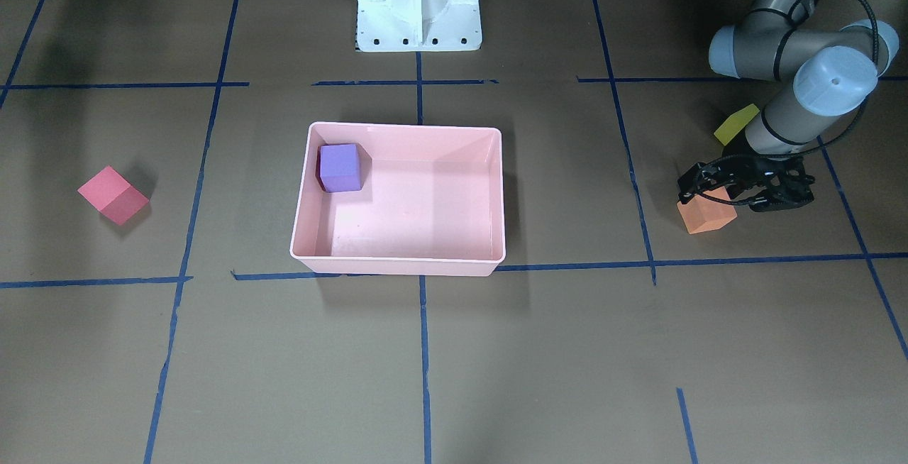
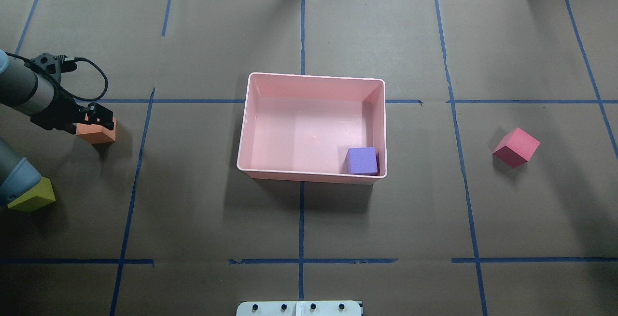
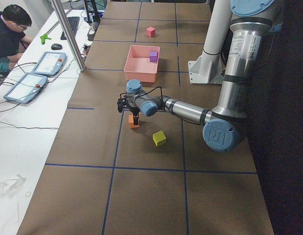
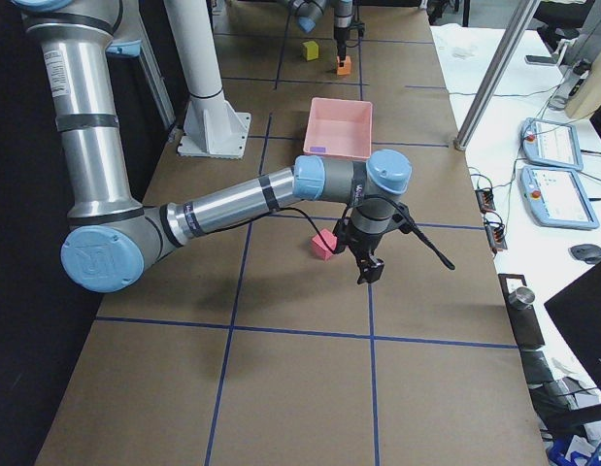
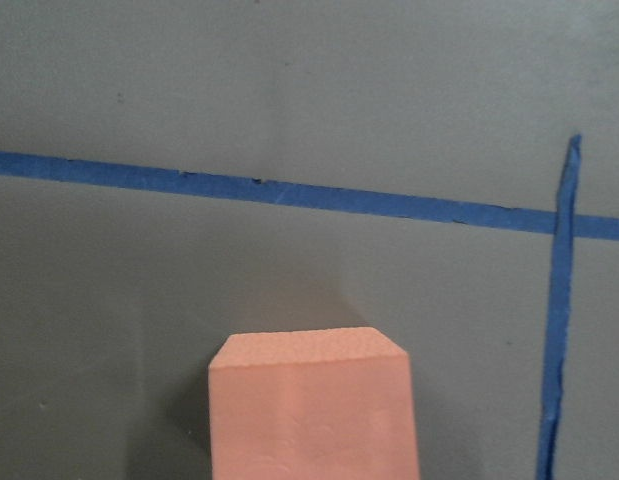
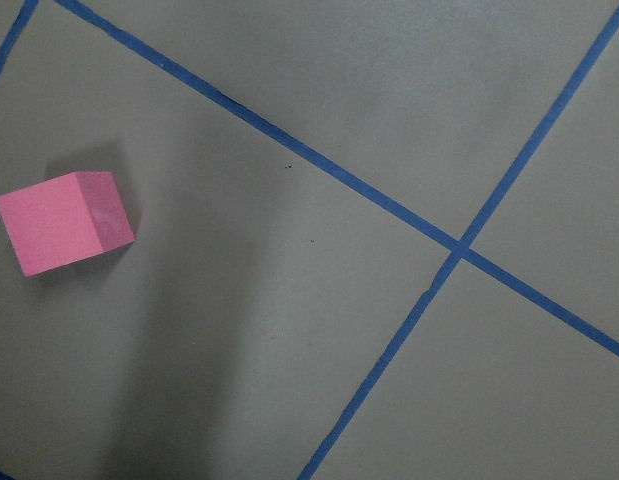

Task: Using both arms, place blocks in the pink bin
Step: 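Grasp the orange cube with the left gripper and lift it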

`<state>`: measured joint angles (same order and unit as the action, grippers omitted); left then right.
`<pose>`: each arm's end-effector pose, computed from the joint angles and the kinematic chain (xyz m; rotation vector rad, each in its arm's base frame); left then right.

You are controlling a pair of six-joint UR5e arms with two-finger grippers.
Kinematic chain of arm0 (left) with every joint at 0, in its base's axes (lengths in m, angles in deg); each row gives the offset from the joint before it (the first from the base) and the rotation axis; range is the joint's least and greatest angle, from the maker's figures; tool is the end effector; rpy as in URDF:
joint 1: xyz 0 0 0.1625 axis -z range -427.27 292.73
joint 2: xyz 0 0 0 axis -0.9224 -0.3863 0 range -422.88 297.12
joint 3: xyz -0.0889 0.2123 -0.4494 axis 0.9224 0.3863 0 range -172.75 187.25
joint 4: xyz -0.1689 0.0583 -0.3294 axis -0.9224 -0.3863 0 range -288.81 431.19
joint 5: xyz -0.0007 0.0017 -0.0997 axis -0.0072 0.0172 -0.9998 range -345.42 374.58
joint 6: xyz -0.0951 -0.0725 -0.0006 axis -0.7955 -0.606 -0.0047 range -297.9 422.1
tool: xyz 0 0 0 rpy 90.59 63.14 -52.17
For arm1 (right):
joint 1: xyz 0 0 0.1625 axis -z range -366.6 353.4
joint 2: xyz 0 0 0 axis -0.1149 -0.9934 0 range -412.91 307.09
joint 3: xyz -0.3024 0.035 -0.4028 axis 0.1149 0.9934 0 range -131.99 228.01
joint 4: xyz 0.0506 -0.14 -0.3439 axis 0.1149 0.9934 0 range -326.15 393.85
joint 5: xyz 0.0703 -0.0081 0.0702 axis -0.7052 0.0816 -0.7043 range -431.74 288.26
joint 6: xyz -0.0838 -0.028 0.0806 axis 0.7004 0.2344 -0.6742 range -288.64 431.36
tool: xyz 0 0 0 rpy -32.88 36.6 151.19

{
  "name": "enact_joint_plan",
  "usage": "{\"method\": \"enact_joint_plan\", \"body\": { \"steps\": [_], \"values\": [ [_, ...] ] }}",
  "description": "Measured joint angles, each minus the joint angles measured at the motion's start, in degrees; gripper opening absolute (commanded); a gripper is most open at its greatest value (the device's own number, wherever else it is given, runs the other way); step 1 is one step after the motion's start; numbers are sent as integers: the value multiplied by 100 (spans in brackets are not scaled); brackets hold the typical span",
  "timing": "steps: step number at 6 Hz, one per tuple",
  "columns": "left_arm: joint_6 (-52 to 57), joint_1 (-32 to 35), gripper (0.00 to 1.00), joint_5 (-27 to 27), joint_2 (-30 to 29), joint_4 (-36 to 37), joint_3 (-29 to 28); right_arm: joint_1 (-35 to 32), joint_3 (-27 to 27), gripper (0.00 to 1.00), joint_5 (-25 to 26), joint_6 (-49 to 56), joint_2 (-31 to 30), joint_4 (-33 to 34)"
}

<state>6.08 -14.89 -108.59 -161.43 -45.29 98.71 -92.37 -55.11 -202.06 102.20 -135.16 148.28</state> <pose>0.2879 -0.4847 0.6221 0.0158 0.8330 -0.1182 0.0196 -0.4920 0.6352 0.1055 -0.7081 -0.5642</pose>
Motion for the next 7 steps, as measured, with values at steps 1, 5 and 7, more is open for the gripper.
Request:
{"method": "enact_joint_plan", "body": {
  "steps": [1,5,7],
  "values": [
    [8,-46,58,84,-82,-7,-140,0,3,100,2,-5,-1,0],
    [29,-68,37,123,-231,71,103,4,7,100,9,-3,-14,-9],
    [-22,-64,38,143,-976,1234,724,4,-25,100,14,-8,-121,-29]
  ]
}}
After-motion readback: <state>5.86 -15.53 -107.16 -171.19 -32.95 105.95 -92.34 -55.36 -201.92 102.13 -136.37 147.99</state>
